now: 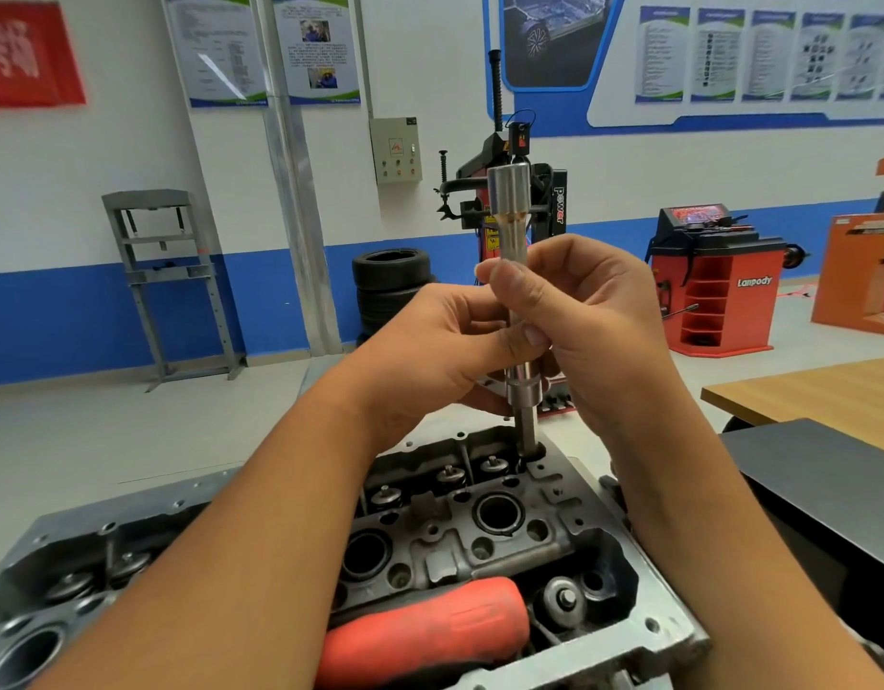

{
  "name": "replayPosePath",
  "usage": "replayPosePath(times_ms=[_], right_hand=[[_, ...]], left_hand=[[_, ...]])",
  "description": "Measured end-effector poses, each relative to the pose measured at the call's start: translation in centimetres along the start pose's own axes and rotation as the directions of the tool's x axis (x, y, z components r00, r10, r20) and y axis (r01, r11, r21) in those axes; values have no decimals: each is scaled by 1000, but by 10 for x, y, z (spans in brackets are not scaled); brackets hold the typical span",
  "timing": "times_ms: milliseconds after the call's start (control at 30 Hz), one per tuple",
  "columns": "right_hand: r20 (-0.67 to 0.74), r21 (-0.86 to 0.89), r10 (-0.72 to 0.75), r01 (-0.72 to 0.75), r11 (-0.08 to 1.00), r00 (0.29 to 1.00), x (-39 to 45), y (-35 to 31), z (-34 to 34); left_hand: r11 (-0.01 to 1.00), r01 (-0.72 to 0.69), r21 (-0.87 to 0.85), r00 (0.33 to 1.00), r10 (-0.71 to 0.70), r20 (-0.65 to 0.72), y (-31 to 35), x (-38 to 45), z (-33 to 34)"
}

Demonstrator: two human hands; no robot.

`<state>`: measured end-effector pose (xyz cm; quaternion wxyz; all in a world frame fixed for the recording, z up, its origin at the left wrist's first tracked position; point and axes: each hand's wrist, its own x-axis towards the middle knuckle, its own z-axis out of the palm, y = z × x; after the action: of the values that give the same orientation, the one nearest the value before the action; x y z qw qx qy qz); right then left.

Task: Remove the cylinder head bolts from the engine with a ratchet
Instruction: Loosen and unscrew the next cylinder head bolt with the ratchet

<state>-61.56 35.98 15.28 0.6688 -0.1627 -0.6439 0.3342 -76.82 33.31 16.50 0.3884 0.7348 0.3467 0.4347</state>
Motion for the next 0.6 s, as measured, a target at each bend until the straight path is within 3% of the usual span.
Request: replayPosePath(times_ms=[233, 400, 600], right_hand=[[86, 30, 51, -53, 998, 995, 0, -2, 1], [13, -22, -8, 9, 1000, 1000, -2, 0, 2], [91, 51, 43, -48, 998, 995, -1, -3, 2]], left_hand=[[999, -22, -23, 1000, 22, 3, -3, 0, -3], [996, -77, 51, 992, 81, -95, -2, 1, -2], [995, -34, -96, 999, 31, -23, -3, 0, -5]])
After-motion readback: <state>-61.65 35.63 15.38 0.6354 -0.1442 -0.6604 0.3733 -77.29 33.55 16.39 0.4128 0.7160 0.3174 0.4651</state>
